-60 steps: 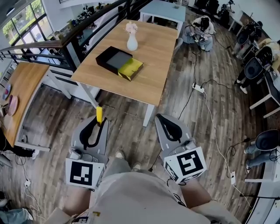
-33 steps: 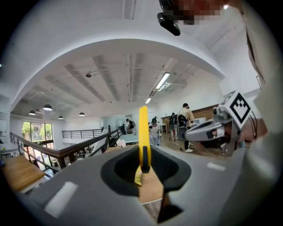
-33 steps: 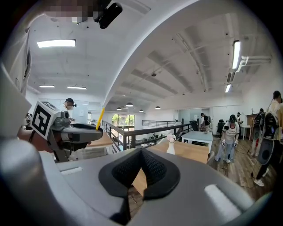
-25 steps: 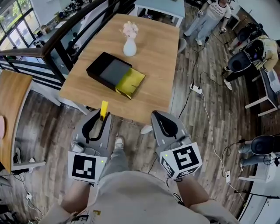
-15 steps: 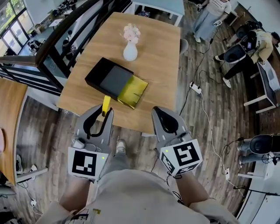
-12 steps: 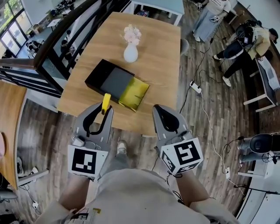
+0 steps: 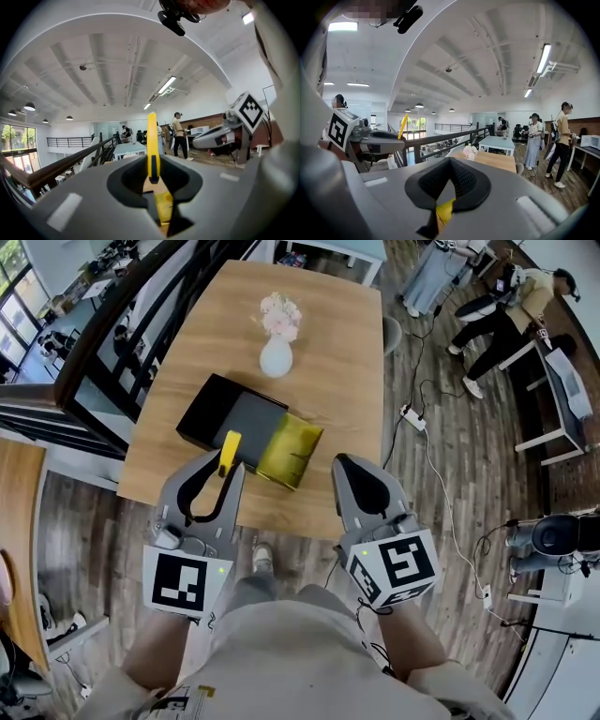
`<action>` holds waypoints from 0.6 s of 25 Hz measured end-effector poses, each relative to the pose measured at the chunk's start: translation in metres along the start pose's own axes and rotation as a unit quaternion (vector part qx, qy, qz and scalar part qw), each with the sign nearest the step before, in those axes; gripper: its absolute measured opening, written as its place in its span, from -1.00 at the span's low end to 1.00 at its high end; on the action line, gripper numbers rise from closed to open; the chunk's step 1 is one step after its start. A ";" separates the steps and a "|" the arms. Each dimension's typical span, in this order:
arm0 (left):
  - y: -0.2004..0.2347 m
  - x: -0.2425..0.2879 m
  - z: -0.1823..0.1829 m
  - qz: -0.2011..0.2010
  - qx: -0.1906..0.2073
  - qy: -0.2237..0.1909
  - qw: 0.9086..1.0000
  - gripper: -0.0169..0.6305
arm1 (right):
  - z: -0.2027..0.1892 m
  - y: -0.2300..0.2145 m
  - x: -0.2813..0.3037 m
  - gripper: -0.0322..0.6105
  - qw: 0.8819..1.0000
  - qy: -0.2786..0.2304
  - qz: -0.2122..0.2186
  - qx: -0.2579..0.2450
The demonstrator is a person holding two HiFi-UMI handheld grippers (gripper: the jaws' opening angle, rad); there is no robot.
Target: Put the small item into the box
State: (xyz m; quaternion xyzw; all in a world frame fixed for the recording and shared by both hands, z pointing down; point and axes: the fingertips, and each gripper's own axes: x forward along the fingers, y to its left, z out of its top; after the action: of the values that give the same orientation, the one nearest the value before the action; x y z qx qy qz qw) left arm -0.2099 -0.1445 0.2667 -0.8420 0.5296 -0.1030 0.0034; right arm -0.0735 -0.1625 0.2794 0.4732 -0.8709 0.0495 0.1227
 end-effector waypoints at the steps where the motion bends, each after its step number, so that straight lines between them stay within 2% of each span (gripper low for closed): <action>1: 0.001 0.002 -0.001 -0.002 -0.002 0.001 1.000 -0.73 | 0.000 -0.002 0.002 -0.90 1.000 0.000 -0.003 0.001; 7: 0.005 0.010 -0.007 -0.003 -0.007 0.005 1.000 -0.73 | 0.000 -0.010 0.010 -0.90 1.000 0.004 -0.008 -0.001; 15: -0.008 0.020 0.000 0.005 -0.004 0.012 1.000 -0.73 | 0.005 -0.033 0.004 -0.90 1.000 -0.015 -0.013 0.011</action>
State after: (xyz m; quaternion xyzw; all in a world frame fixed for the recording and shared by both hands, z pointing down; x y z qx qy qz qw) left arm -0.1946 -0.1586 0.2713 -0.8381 0.5341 -0.1110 -0.0055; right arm -0.0493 -0.1850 0.2750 0.4863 -0.8660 0.0503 0.1046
